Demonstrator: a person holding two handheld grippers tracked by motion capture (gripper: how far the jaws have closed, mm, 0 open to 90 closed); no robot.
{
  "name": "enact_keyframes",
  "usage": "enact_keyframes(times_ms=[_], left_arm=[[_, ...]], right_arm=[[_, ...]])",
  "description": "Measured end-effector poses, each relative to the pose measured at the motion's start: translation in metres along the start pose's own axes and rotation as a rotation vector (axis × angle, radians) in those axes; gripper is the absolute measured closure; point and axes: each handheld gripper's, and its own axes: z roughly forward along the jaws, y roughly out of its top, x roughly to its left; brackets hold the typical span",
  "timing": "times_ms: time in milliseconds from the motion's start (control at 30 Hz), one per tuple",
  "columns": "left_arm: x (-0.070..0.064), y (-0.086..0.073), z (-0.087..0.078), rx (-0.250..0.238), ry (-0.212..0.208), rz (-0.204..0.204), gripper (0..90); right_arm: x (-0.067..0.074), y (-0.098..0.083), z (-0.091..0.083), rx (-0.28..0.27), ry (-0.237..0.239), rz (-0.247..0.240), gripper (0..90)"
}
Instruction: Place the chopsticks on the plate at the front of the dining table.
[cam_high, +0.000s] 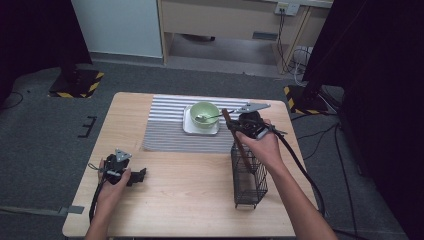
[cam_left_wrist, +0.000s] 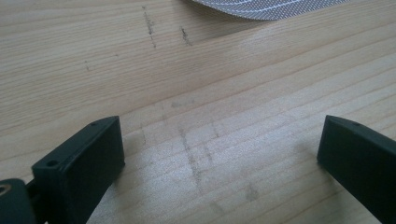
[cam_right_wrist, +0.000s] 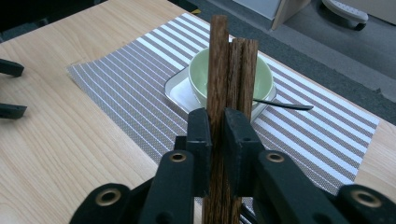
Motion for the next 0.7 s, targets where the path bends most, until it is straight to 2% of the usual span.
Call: enact_keyframes(times_ms=[233, 533, 600, 633, 700], left_arm=[[0.0, 0.0, 0.0, 0.0, 0.0, 0.0, 0.0], [-0.001, 0.002, 0.001, -0.002, 0.003, -0.003, 1.4], [-0.003, 0.004, 0.002, -0.023, -0.021, -0.012, 3.3], [-0.005, 0.007, 0.0, -0.037, -0.034, -0.017, 2.5], [-0.012, 0.017, -0.005, -0.072, -0.05, -0.001, 3.1]], right_arm=[[-0.002, 0.001, -0.005, -0.017, 0.021, 0.015, 83.9], [-0.013, 0.006, -0.018, -0.079, 0.05, 0.059, 84.1], [-0.016, 0.008, -0.023, -0.104, 0.062, 0.079, 84.1], [-0.019, 0.011, -0.03, -0.136, 0.077, 0.095, 84.1], [-0.021, 0.013, -0.036, -0.165, 0.084, 0.101, 84.1]])
